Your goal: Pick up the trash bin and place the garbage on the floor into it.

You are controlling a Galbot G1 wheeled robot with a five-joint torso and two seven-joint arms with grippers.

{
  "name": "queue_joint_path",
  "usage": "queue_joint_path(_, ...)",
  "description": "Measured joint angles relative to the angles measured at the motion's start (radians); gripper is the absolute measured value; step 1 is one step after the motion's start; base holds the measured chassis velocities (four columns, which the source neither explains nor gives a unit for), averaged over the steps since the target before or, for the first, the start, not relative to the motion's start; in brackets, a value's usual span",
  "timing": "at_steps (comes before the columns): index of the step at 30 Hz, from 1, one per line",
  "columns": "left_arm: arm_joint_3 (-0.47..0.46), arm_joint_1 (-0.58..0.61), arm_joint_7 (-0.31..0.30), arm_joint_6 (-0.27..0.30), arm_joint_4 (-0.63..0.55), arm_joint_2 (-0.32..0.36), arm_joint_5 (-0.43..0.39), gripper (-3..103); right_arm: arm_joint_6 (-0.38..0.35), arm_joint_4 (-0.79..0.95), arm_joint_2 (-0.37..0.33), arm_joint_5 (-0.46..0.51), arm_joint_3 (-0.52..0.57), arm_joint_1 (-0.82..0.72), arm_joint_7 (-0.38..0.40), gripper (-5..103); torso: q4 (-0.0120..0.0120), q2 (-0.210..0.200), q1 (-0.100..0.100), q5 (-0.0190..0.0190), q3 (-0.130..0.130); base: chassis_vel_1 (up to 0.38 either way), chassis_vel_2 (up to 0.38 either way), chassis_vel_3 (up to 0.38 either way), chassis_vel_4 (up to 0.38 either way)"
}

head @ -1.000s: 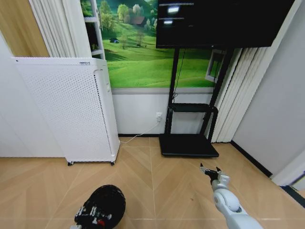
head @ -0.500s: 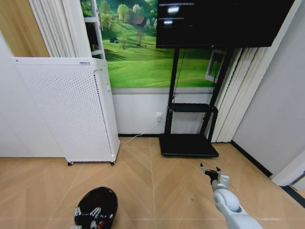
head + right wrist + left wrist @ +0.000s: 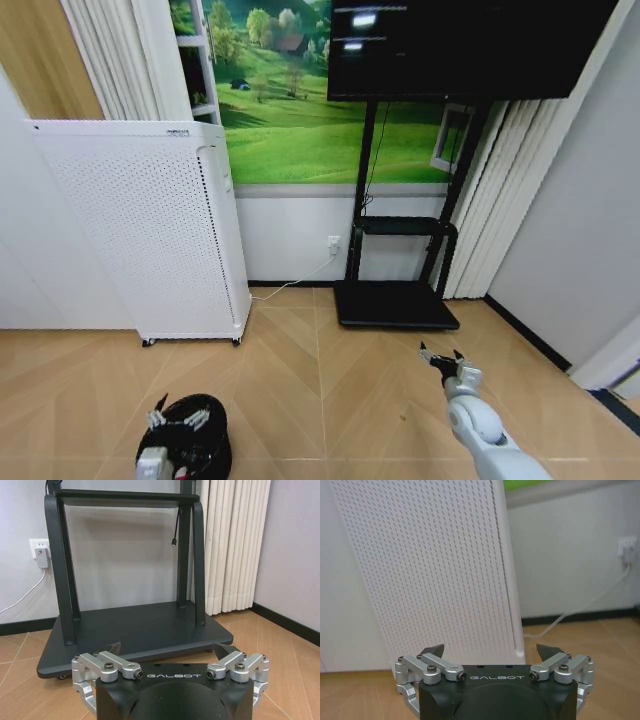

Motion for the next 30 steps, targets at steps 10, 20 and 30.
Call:
queue_joint_path(10,-0.127,-0.111,0.097,-0.098,0.011,0.046,-0.054,100,0.0,0.0,0.0,0.0,0.0,0.0,0.0,100,0.0003,0.0,0.0,-0.0001,0.0,0.0,0.0,0.0,0.0)
queue_joint_path(20,-0.065,-0.219,0.094,-0.148,0.127,0.048,-0.118,100,0.0,0.0,0.0,0.0,0.0,0.0,0.0,100,0.0,0.0,0.0,-0.0001,0.0,0.0,0.0,0.0,0.0)
queue_joint_path(30,-0.008,-0.283,0.082,-0.109,0.173,0.05,-0.149,100,0.0,0.0,0.0,0.0,0.0,0.0,0.0,100,0.0001,0.0,0.0,0.0001,0.0,0.0,0.0,0.0,0.0)
